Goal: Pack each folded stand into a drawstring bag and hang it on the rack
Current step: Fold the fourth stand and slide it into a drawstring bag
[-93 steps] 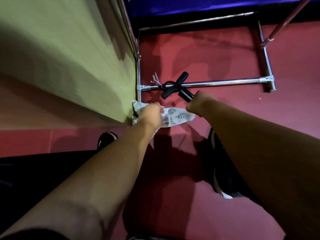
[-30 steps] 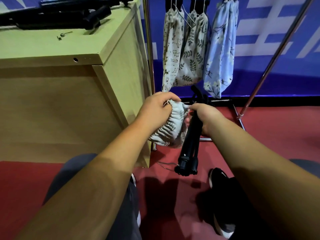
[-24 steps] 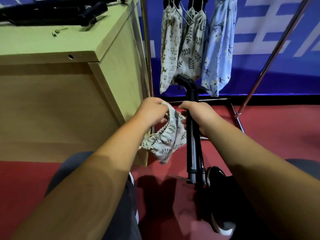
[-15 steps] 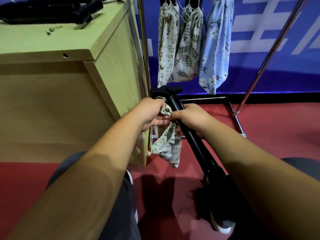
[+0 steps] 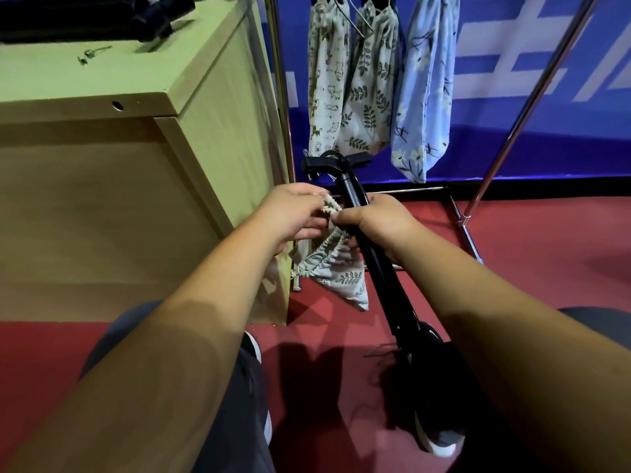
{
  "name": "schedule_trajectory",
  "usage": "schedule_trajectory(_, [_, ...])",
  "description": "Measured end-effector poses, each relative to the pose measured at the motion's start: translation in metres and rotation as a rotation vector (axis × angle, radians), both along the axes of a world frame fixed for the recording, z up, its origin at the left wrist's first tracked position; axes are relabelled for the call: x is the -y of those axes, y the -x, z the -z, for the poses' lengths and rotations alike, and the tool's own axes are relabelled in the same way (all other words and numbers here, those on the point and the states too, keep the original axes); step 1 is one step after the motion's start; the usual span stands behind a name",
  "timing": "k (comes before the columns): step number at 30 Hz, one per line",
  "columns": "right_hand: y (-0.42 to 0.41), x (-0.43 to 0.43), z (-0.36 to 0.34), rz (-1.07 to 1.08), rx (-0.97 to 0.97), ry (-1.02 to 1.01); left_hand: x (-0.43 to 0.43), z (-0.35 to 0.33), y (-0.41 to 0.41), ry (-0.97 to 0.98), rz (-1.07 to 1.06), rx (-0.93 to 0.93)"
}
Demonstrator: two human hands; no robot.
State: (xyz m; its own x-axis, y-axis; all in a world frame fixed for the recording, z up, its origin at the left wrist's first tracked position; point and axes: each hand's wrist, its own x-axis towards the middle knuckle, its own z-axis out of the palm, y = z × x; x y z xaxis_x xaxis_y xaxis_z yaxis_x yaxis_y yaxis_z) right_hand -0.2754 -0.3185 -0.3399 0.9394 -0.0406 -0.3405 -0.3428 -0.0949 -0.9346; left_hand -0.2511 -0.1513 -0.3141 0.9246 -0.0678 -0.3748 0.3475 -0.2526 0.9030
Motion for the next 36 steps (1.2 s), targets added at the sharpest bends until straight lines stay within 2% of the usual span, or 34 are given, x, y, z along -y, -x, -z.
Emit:
schedule_trajectory(3, [-0.001, 0.0, 0.0, 0.006, -0.006, 0.028, -0.001, 0.002, -0.005, -0.082, -0.055, 0.042])
schedule_trajectory(8, [-0.001, 0.001, 0.003, -0.011, 0.03, 0.134, -0.003, 0.003, -0.008, -0.255, 0.003, 0.04])
schedule_trajectory(13, [0.001, 0.003, -0.001, -0.062, 0.107, 0.326, -0.003, 0.001, -0.008, -0.494, 0.134, 0.13])
schedule_trajectory(16, [-0.001, 0.007, -0.003, -0.098, 0.114, 0.345, -0.005, -0.01, -0.004, -0.769, 0.277, 0.261])
schedule_trajectory(19, [-0.003, 0.013, -0.001, -0.106, 0.095, 0.335, -0.008, -0.013, 0.0, -0.899, 0.4, 0.275])
schedule_trajectory(21, [-0.003, 0.015, 0.001, -0.115, 0.085, 0.315, -0.008, -0.01, 0.001, -0.869, 0.443, 0.233])
schedule_trajectory(26, [-0.002, 0.016, 0.003, -0.13, 0.09, 0.253, 0.006, -0.008, -0.003, -0.546, 0.335, 0.198])
schedule_trajectory(31, [-0.005, 0.016, 0.004, -0.151, 0.126, 0.311, 0.012, 0.009, -0.002, -0.556, 0.262, 0.216])
schedule_trajectory(34, [-0.006, 0.015, 0.006, -0.131, 0.144, 0.387, 0.018, 0.004, -0.002, -0.357, 0.142, 0.064])
schedule_trajectory(36, [-0.007, 0.016, 0.006, -0.096, 0.154, 0.44, 0.021, 0.002, -0.005, -0.281, 0.046, 0.041])
